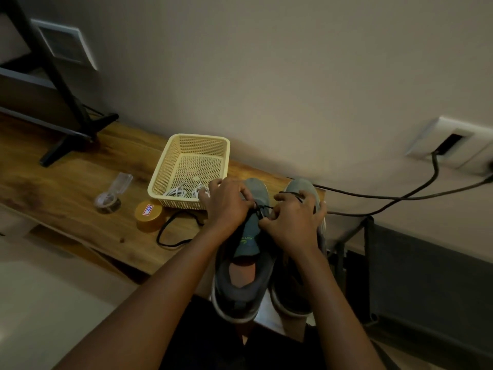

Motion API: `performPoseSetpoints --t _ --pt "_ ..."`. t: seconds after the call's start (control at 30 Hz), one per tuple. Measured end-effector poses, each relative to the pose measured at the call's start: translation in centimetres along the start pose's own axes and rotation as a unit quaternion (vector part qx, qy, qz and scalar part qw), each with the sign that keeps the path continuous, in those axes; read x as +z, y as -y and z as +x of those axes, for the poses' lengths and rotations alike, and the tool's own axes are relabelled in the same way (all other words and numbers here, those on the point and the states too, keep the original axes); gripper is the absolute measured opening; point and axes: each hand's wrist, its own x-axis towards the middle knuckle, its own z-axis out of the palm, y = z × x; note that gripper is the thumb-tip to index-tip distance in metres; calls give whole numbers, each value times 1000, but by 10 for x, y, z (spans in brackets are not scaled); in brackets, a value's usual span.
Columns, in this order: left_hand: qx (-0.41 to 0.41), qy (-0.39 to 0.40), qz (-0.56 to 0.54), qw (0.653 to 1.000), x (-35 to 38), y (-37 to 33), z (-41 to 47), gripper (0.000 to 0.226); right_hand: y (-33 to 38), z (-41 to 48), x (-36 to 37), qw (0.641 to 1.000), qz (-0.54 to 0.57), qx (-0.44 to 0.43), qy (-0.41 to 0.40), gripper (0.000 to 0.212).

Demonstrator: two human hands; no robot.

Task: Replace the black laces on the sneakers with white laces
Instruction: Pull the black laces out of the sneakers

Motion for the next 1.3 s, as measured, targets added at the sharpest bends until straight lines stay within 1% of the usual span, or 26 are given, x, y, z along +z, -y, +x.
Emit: performPoseSetpoints --t 0.1,0.2,0.27,0.43,0.57,0.6,0.73,0.83,0.9,0.93,1.03,1.1,1.13,1.2,1.3 --pt "30 19 5 999 -2 -1 1 19 1 -2 6 1000 -27 -5 -13 24" --pt "101 93 44 990 -7 1 2 21 1 -3 9 998 -54 -12 -12 30" --pt "124 125 87 980 -7 3 1 22 2 -3 10 998 -58 -14 -7 34" --pt "138 101 141 975 -4 4 1 10 2 -1 13 999 -47 -4 -25 29" --pt "145 104 152 972 -3 3 2 4 0 1 16 999 -37 5 -29 29" --pt "147 103 162 970 -3 2 1 4 0 1 16 999 -34 8 -32 28" --pt "130 83 201 967 3 -4 -4 15 -1 1 17 999 -17 20 -45 25" --pt "92 25 196 976 6 -2 0 20 0 2 18 997 -8 35 -61 22" --pt "68 -26 175 982 6 1 5 25 1 1 18 997 -13 43 -64 22" --pt "65 -36 160 984 5 2 7 24 1 1 19 997 -17 45 -64 22" --pt "70 -15 106 992 1 3 6 13 -1 1 19 997 -14 47 -63 23" --pt "92 24 89 992 -3 3 2 18 -2 1 19 997 -5 47 -64 23" --pt "107 47 96 988 -4 3 1 23 -2 1 19 997 -2 45 -64 24" --pt "126 83 118 982 -5 1 -2 23 -1 2 20 997 0 41 -62 27" --pt "132 92 143 977 -2 -1 -2 16 -1 3 20 997 1 37 -67 30"
